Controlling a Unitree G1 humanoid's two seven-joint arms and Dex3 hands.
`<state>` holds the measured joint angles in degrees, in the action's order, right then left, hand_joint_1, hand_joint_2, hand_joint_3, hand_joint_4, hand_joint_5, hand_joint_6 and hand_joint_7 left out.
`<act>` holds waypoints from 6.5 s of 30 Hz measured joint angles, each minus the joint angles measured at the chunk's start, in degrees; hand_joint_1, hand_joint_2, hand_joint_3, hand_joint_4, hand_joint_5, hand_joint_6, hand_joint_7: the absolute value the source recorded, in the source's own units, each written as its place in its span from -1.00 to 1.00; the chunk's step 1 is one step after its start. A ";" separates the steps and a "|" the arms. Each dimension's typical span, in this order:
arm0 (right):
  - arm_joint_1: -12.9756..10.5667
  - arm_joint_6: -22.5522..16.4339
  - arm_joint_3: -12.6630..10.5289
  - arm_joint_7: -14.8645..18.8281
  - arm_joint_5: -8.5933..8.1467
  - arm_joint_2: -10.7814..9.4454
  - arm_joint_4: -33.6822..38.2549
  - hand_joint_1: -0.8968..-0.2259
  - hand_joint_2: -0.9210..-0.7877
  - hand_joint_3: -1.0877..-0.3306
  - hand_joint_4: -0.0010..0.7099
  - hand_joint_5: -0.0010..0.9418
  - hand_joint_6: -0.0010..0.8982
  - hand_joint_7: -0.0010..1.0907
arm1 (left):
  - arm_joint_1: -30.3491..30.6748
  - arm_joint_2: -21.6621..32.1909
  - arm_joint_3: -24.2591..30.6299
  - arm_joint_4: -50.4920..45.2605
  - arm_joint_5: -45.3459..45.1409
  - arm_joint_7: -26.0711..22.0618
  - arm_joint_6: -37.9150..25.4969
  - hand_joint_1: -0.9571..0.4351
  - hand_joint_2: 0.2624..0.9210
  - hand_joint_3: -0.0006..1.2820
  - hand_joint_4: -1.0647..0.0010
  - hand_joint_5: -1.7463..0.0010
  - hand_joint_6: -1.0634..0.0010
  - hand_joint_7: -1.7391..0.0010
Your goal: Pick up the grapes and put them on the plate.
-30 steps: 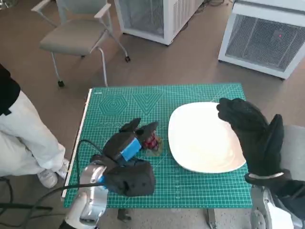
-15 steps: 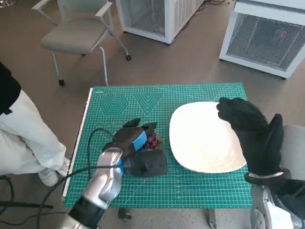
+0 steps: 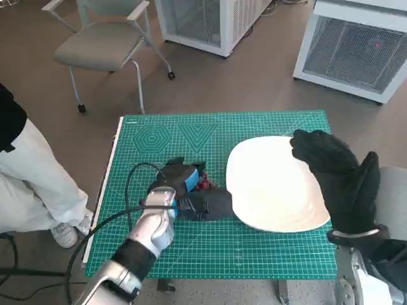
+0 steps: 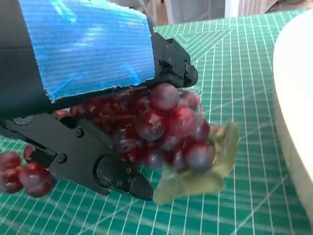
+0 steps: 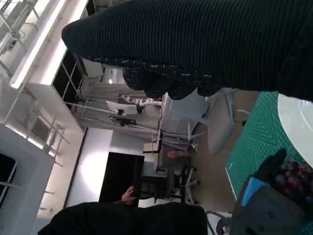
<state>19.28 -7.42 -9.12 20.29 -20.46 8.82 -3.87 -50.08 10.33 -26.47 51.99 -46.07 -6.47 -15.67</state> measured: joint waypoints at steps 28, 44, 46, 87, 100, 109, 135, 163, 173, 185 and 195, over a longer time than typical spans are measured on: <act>-0.28 0.36 -0.02 -0.47 0.10 0.02 -0.74 0.68 -1.00 0.29 0.27 0.78 -0.47 0.81 | -3.94 -1.11 -2.30 11.27 2.49 9.96 7.91 0.43 0.99 -0.62 0.18 -0.65 0.03 -0.25; -0.28 0.46 -0.08 -0.47 0.10 0.02 -0.66 0.68 -1.00 0.29 0.27 0.78 -0.47 0.81 | -2.44 0.95 -2.30 7.51 4.41 8.04 9.10 0.38 1.00 -0.69 0.13 -0.80 -0.13 -0.18; -0.27 0.46 -0.07 -0.47 0.10 0.02 -0.65 0.68 -1.00 0.29 0.27 0.78 -0.47 0.81 | -2.19 1.15 -2.29 6.96 4.51 7.75 9.10 0.38 1.00 -0.70 0.11 -0.78 -0.14 -0.18; -0.17 0.77 -0.46 -0.46 0.05 0.07 -1.37 0.67 -1.00 0.29 0.27 0.79 -0.46 0.81 | 5.66 7.97 0.56 -25.26 5.32 0.93 2.09 0.38 0.56 -0.52 -0.28 -0.53 -0.36 -0.12; -0.14 0.84 -1.30 -0.46 -0.14 0.16 -1.65 0.67 -1.00 0.30 0.27 0.79 -0.45 0.81 | 7.69 9.78 5.92 -46.12 5.90 0.70 6.01 0.38 0.90 -0.94 -0.48 -0.35 -0.41 -0.06; -0.24 0.84 -1.64 -0.54 -0.07 0.15 -2.32 0.67 -1.00 0.30 0.27 0.79 -0.44 0.81 | 7.58 9.33 6.66 -46.68 6.55 -1.99 6.38 0.38 0.92 -0.95 -0.52 -0.24 -0.31 -0.20; -1.40 1.39 -4.27 -1.74 -0.08 1.11 -5.25 0.67 -1.00 0.32 0.32 0.75 -0.40 0.78 | -1.21 -1.72 -1.19 -28.02 4.27 2.57 17.09 0.38 0.99 -0.91 -0.35 -0.42 -0.22 -0.20; -2.79 0.62 -3.87 -4.19 0.56 1.23 -6.46 0.69 -1.00 0.32 0.35 0.71 -0.36 0.75 | -8.74 -8.66 0.90 -7.88 11.72 6.74 25.59 0.31 0.97 -0.72 0.10 -0.24 0.19 -0.32; -2.89 0.61 -3.85 -4.19 0.52 1.24 -6.46 0.69 -1.00 0.32 0.35 0.71 -0.37 0.75 | -8.79 -7.86 0.49 -5.32 13.03 2.70 28.98 -0.23 1.00 -0.92 0.80 0.96 0.60 0.89; -2.98 0.63 -3.71 -4.17 0.44 1.24 -6.45 0.69 -1.00 0.32 0.35 0.71 -0.38 0.75 | -8.80 -6.53 0.06 -5.32 12.57 2.70 31.35 -0.38 1.00 -0.83 0.90 1.00 0.66 0.97; -3.07 0.63 -3.59 -4.09 0.37 1.26 -6.35 0.69 -1.00 0.31 0.34 0.71 -0.39 0.75 | -8.53 -5.94 2.13 -5.40 15.24 1.39 31.83 -0.39 1.00 -0.76 0.90 1.00 0.71 0.99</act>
<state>16.21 -6.79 -12.71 16.20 -20.09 10.08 -10.22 -58.61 4.38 -24.34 46.58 -30.83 -5.09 16.15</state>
